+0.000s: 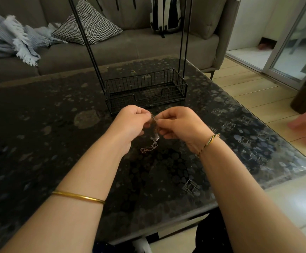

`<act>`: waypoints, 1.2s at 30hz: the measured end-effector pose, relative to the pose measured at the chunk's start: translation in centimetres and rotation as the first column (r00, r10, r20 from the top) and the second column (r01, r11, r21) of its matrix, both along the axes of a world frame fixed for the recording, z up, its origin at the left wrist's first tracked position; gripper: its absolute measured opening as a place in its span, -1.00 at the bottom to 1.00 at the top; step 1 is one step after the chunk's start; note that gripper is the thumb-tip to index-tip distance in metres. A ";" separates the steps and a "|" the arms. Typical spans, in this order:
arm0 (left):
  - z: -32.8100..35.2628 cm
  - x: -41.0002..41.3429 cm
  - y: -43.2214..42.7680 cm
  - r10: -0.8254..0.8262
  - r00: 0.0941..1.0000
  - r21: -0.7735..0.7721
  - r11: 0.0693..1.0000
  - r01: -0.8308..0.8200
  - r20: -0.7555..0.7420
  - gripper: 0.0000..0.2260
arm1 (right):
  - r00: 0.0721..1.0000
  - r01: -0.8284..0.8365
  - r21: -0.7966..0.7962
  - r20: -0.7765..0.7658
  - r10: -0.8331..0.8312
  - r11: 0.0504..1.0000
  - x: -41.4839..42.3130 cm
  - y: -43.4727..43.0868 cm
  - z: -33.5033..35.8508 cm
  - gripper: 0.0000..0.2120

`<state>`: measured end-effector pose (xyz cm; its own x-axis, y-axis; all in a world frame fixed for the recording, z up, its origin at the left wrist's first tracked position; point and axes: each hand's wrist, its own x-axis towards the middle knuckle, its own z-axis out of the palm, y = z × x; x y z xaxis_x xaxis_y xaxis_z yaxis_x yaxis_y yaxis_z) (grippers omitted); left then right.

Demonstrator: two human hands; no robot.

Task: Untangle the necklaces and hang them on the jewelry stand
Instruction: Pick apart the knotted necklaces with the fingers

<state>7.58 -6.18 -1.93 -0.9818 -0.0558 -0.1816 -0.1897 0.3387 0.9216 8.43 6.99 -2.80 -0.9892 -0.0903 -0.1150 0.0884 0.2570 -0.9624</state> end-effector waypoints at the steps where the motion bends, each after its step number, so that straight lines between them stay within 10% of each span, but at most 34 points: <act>1: 0.0 0.0 0.0 0.005 1.000 0.007 1.000 -0.005 -0.003 -0.87 | 1.000 -0.009 0.008 -0.008 0.009 1.000 0.0 0.0 0.1 -0.94; 36: 0.0 -0.1 -0.4 0.068 0.997 -0.048 0.996 -0.070 -0.047 -0.90 | 0.994 0.092 -0.048 -0.053 -0.095 0.995 0.0 0.3 0.1 -0.87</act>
